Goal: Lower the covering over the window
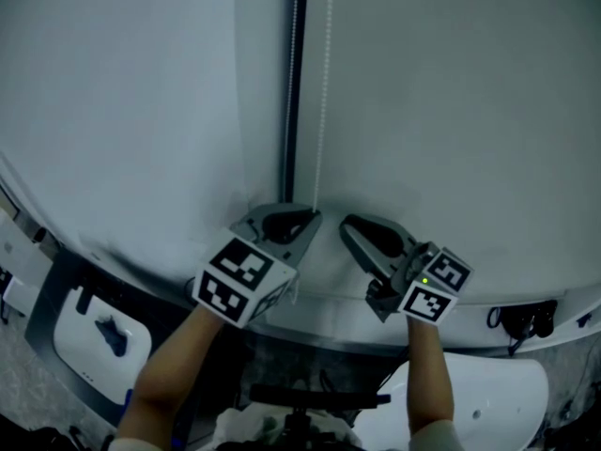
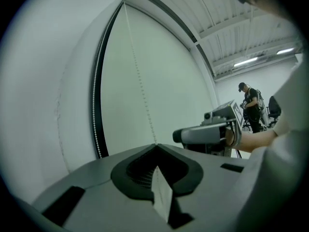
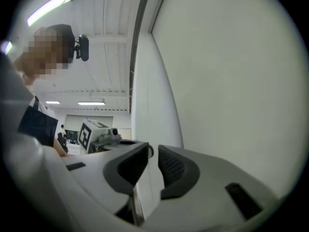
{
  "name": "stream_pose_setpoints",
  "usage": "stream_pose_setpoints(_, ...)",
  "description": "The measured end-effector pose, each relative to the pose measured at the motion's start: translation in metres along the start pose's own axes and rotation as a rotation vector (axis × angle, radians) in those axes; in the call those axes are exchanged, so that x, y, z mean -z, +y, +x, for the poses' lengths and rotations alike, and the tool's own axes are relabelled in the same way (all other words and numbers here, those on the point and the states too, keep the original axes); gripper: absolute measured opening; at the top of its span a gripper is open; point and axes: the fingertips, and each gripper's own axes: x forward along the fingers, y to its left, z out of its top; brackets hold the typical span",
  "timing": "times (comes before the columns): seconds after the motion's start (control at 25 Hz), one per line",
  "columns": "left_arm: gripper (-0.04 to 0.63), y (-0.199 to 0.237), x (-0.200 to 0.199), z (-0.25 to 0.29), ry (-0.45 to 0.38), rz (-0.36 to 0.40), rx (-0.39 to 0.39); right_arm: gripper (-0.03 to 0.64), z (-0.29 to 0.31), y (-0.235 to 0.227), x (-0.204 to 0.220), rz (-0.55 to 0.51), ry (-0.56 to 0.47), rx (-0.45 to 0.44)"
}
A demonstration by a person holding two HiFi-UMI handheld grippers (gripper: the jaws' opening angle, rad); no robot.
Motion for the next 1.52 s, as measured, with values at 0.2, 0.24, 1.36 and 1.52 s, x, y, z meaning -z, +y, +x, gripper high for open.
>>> stream_pose_setpoints(0.2, 0.029, -0.005, 0.001, 0.0, 0.044, 0.058, -0.006, 0.071, 0.016, 0.002, -0.042, -0.082, -0.048, 0.018)
stream_pose_setpoints(0.24, 0.029, -0.006, 0.002, 0.0, 0.054, 0.074, -0.01, 0.071, 0.02, 0.002, -0.047, -0.083, -0.053, 0.011)
stream_pose_setpoints(1.36, 0.028, -0.059, 0.222, 0.025, 0.476, 0.027, 0.11, 0.155, 0.092, 0.03, -0.092, -0.257, 0.084, -0.12)
stream_pose_setpoints(1.52, 0.028, -0.059, 0.225, 0.026, 0.479, 0.012, 0.112, 0.078, 0.092, 0.031, -0.104, -0.256, 0.03, -0.113)
